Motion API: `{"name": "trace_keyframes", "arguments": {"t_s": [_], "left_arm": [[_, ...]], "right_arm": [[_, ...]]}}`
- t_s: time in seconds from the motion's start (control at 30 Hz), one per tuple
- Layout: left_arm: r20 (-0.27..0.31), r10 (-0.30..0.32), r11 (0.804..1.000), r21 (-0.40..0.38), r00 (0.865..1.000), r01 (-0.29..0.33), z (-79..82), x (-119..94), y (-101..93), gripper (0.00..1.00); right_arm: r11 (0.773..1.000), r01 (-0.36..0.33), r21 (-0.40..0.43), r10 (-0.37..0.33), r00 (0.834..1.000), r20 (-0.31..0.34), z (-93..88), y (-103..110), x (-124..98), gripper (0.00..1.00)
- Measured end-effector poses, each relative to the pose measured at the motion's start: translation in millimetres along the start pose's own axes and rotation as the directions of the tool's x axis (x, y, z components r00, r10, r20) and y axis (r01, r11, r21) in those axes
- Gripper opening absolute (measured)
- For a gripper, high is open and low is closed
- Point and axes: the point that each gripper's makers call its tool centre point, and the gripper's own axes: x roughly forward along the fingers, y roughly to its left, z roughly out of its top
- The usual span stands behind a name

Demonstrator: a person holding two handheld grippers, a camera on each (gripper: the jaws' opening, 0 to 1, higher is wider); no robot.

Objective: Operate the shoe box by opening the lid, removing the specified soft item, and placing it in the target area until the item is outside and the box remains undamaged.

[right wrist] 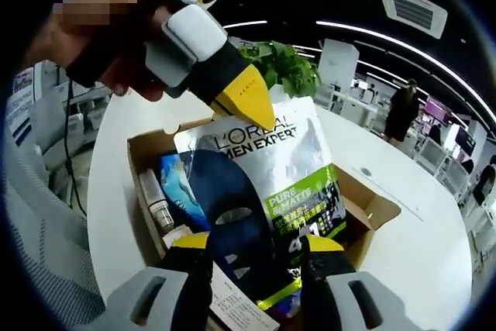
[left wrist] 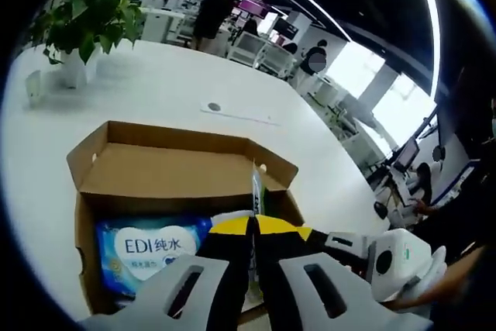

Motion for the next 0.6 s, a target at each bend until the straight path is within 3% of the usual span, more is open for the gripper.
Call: {"name": "trace_keyframes", "arguments": {"t_s": [0.23,0.6], "left_arm": [[-0.011,0.011,0.999,0.04,1.0,-0.01,-2.5,0.3,4.0,0.0],[-0.011,0.006,0.999,0.051,1.0,-0.005,-6.1,1.7,7.5,0.0]], "right_arm": [[0.999,-0.024,-0.036,0.025,1.0,0.016,-0.2,6.9,-5.3,0.26],[0.999,-0.029,-0.038,0.03,0.999,0.029,0.1,6.5,-15.3,0.15]]}}
